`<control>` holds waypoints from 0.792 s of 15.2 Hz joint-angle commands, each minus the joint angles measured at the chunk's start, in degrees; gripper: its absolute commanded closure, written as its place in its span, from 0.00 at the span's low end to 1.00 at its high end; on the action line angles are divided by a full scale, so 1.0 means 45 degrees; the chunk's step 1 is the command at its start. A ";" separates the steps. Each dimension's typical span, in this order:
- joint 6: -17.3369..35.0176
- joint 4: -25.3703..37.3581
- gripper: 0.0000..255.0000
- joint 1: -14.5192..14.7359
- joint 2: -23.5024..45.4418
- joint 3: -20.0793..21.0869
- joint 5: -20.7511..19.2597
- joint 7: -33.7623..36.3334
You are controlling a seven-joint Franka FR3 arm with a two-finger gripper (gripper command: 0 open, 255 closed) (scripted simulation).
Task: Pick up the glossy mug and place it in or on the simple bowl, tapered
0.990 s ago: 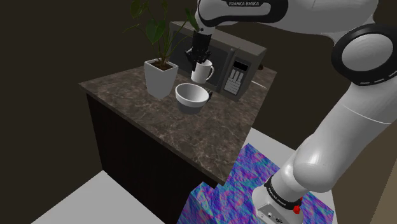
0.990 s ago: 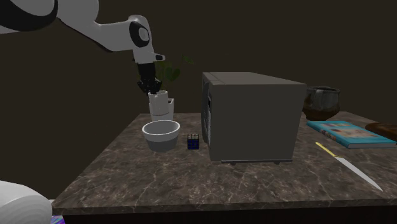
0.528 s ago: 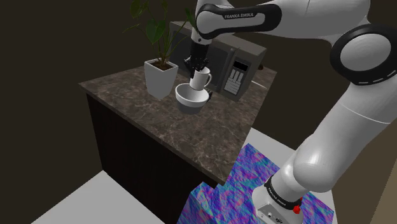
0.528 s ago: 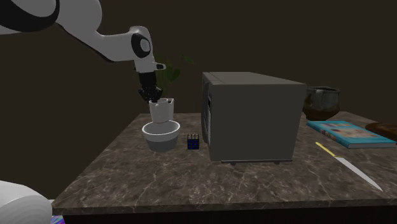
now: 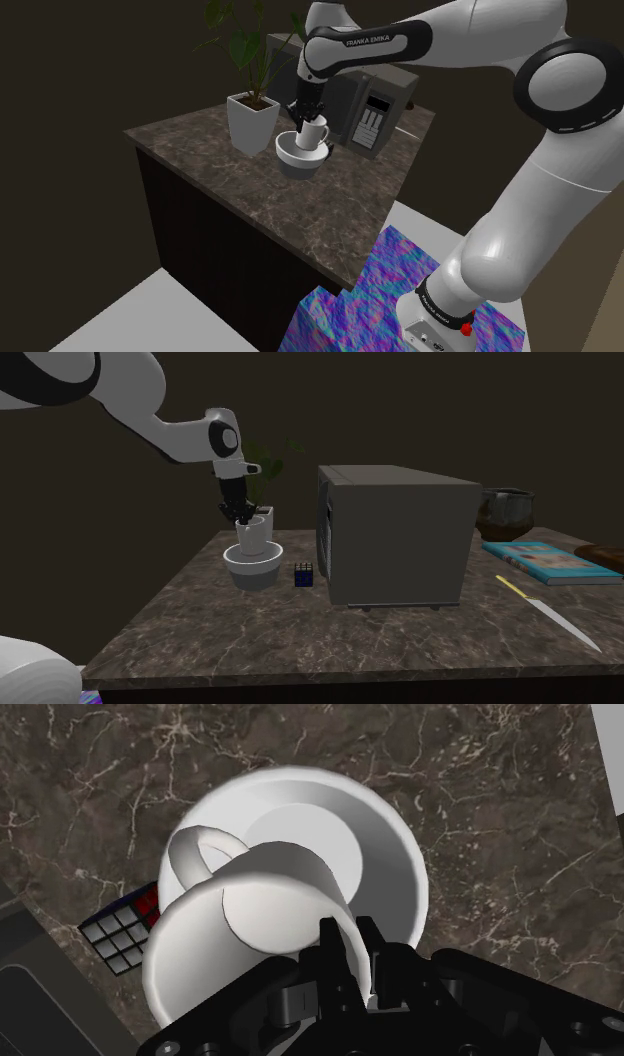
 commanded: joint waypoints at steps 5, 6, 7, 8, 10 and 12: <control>0.0055 -0.0041 1.00 -0.0002 0.0004 -0.0002 -0.0002 0.0001; 0.0055 -0.0041 1.00 -0.0002 0.0004 -0.0002 -0.0002 0.0001; 0.0056 -0.0040 0.00 -0.0002 0.0005 -0.0002 -0.0002 0.0002; 0.0056 -0.0040 0.00 -0.0002 0.0005 -0.0002 -0.0002 0.0002; 0.0055 -0.0039 0.00 -0.0002 0.0005 -0.0002 -0.0002 0.0001; 0.0055 -0.0039 0.00 -0.0002 0.0005 -0.0002 -0.0002 0.0001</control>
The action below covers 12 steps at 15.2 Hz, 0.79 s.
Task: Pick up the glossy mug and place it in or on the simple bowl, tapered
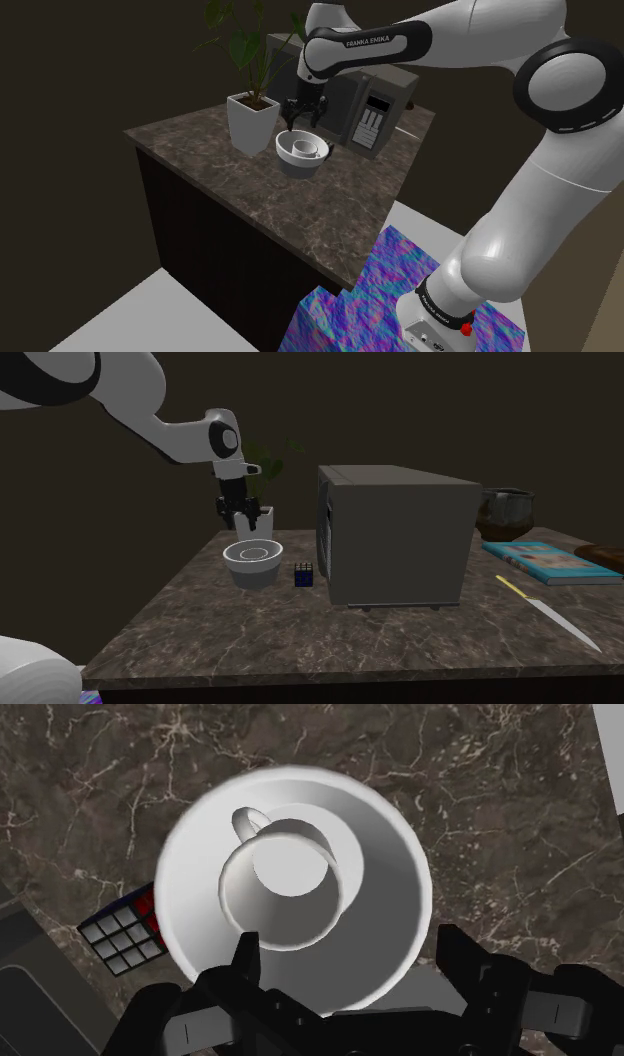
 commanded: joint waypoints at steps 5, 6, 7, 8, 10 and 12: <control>-0.1538 0.1194 0.00 0.0056 -0.0341 0.0051 0.0057 -0.0038; -0.1537 0.1192 0.00 0.0056 -0.0343 0.0051 0.0057 -0.0038; -0.1538 0.1194 0.00 0.0056 -0.0342 0.0051 0.0057 -0.0038; -0.1538 0.1194 0.00 0.0056 -0.0341 0.0051 0.0057 -0.0038; -0.1538 0.1194 0.00 0.0056 -0.0341 0.0051 0.0057 -0.0038; -0.1538 0.1194 0.00 0.0056 -0.0341 0.0051 0.0057 -0.0038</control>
